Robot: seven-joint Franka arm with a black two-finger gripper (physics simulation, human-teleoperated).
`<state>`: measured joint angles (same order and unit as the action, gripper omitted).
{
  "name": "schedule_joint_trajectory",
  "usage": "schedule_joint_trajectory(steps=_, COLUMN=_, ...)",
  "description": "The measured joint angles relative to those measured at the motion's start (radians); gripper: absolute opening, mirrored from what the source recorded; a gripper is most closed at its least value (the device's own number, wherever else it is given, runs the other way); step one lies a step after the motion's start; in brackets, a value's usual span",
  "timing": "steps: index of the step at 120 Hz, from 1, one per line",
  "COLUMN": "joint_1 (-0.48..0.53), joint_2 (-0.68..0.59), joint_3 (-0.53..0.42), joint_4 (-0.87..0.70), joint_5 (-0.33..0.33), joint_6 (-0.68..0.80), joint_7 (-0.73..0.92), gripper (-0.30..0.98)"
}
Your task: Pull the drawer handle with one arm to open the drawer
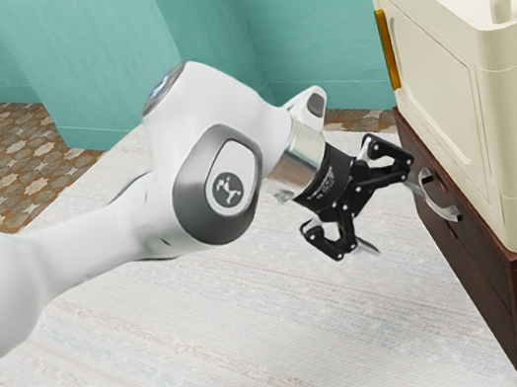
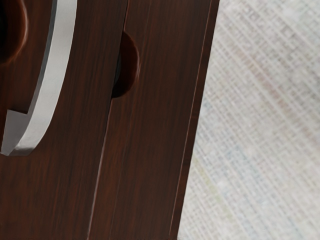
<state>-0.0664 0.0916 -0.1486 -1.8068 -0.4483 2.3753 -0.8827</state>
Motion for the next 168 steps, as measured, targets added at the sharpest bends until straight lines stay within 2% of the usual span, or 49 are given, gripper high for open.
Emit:
schedule_joint_trajectory(steps=61, joint_1=-0.024, joint_2=0.061, joint_3=0.001, joint_4=0.001, joint_5=-0.016, joint_6=0.145, joint_7=0.001, gripper=0.69)
schedule_joint_trajectory(steps=102, joint_1=-0.025, joint_2=0.084, joint_3=0.005, joint_4=0.0, joint_5=-0.012, joint_6=0.155, joint_7=0.001, gripper=0.69)
schedule_joint_trajectory(steps=168, joint_1=-0.022, joint_2=0.027, joint_3=0.024, joint_4=-0.048, joint_5=-0.011, joint_6=0.116, joint_7=0.001, gripper=0.69)
